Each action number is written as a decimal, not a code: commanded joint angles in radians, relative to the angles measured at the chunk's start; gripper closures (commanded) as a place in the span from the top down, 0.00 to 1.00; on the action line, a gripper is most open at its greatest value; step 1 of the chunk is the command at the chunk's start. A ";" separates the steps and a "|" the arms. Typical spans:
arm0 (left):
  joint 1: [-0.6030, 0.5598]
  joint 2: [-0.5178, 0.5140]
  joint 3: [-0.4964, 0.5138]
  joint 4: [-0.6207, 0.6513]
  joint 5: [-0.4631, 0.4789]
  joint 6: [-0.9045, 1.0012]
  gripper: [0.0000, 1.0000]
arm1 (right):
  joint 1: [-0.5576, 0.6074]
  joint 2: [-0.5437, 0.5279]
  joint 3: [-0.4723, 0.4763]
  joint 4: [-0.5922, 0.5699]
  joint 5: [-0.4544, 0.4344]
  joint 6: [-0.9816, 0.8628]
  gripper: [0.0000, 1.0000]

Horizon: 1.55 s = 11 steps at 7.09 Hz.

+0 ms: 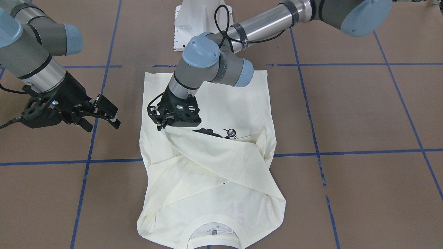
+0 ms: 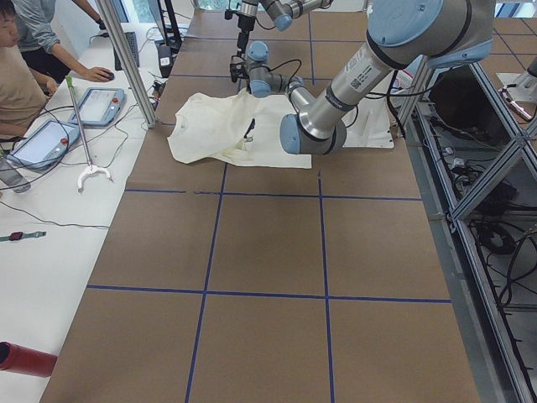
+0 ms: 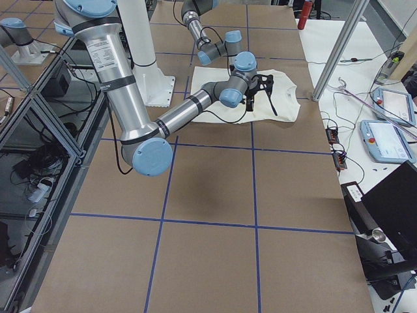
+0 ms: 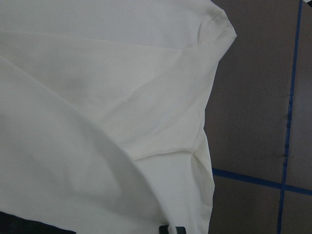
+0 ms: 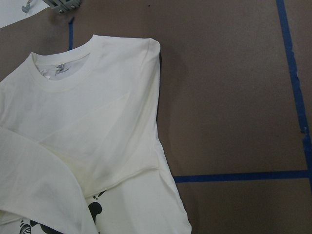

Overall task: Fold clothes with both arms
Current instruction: 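Grasp the other sleeve cuff with the left gripper and fold it across the shirt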

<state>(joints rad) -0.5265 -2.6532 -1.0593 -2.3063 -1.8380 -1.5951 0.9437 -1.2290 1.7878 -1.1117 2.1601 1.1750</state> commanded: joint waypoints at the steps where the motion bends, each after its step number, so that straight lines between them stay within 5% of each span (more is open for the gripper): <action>1: 0.017 -0.040 0.070 -0.061 0.049 0.000 0.00 | 0.020 -0.093 0.050 0.003 0.001 -0.096 1.00; 2: 0.025 -0.045 0.105 -0.094 0.074 0.000 0.07 | 0.020 -0.105 0.057 0.003 0.001 -0.097 1.00; 3: 0.028 -0.044 0.116 -0.108 0.077 0.000 0.50 | 0.018 -0.115 0.061 0.003 -0.002 -0.097 1.00; 4: 0.026 -0.044 0.111 -0.122 0.077 -0.002 0.80 | 0.017 -0.115 0.062 0.003 -0.005 -0.097 1.00; 5: 0.022 -0.019 0.063 -0.122 0.075 -0.006 0.80 | 0.015 -0.115 0.064 0.003 -0.011 -0.094 1.00; 7: -0.010 0.196 -0.211 -0.095 0.057 0.003 0.81 | -0.015 -0.121 0.073 0.001 -0.031 -0.074 1.00; 9: -0.104 0.364 -0.386 -0.075 -0.067 0.012 0.80 | -0.196 -0.156 0.148 -0.002 -0.200 0.141 1.00; 11: -0.132 0.500 -0.540 -0.027 -0.083 0.065 0.79 | -0.442 -0.223 0.249 -0.008 -0.435 0.404 0.99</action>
<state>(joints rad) -0.6410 -2.2283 -1.5111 -2.3647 -1.9083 -1.5625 0.6394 -1.4192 1.9806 -1.1156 1.8612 1.4313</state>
